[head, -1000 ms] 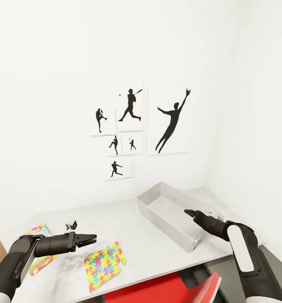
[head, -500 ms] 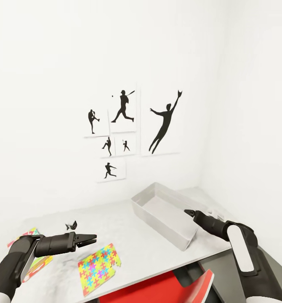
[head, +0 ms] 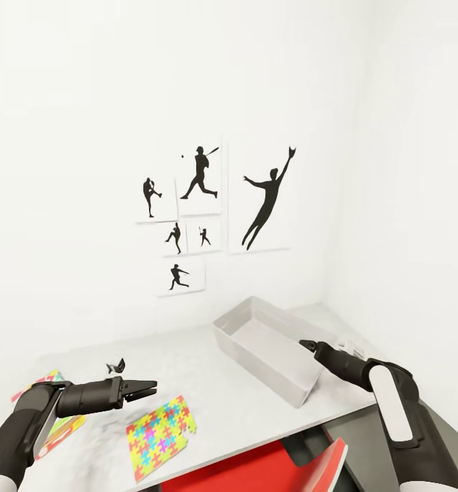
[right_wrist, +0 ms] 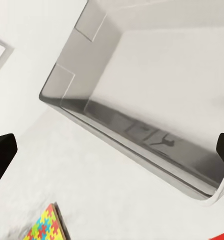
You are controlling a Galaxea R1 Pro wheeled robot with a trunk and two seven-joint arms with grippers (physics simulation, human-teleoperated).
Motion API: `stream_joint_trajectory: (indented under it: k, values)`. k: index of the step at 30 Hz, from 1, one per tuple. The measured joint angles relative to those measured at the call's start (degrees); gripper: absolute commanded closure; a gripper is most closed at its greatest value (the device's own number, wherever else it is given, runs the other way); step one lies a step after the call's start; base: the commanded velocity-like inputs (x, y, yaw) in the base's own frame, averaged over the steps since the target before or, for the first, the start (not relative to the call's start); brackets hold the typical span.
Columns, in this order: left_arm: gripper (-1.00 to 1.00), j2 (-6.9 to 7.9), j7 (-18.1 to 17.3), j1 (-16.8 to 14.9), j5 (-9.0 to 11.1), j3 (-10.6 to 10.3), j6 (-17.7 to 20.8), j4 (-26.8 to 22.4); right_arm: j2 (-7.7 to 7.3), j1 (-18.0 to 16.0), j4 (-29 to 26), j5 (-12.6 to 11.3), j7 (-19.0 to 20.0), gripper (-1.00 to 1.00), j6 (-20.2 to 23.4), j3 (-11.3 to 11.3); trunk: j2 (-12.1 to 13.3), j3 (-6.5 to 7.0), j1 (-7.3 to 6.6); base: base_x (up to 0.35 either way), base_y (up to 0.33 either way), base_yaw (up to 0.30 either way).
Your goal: Put all the toys in the child's room - the three board games (two on the bed and one on the table), the two jigsaw puzzles on the table, and the tennis ball on the table - inside the toy box on the table in the child's room.
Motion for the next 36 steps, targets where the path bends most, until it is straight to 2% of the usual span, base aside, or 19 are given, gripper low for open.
stream_joint_trajectory:
  k: [14, 22, 36]
  values:
    - [-1.00, 0.00, 0.0, 0.0, 0.0, 0.0, 0.0, 0.0, -0.11, 0.0, 0.0, -0.2, 0.0, -1.00, 0.0, -0.1, 0.0, 0.00, 0.00, 0.130, -0.091, -0.010]
    - [-1.00, 0.00, 0.0, 0.0, 0.0, 0.0, 0.0, 0.0, -0.14, 0.0, 0.0, -0.3, 0.0, -1.00, 0.0, 0.0, 0.0, 0.07, 0.00, 0.063, -0.020, -0.115]
    - [-1.00, 0.00, 0.0, 0.0, 0.0, 0.0, 0.0, 0.0, -0.06, 0.0, 0.1, -0.4, 0.0, -1.00, 0.0, 0.0, 0.0, 0.09, -0.01, 0.139, -0.016, -0.016]
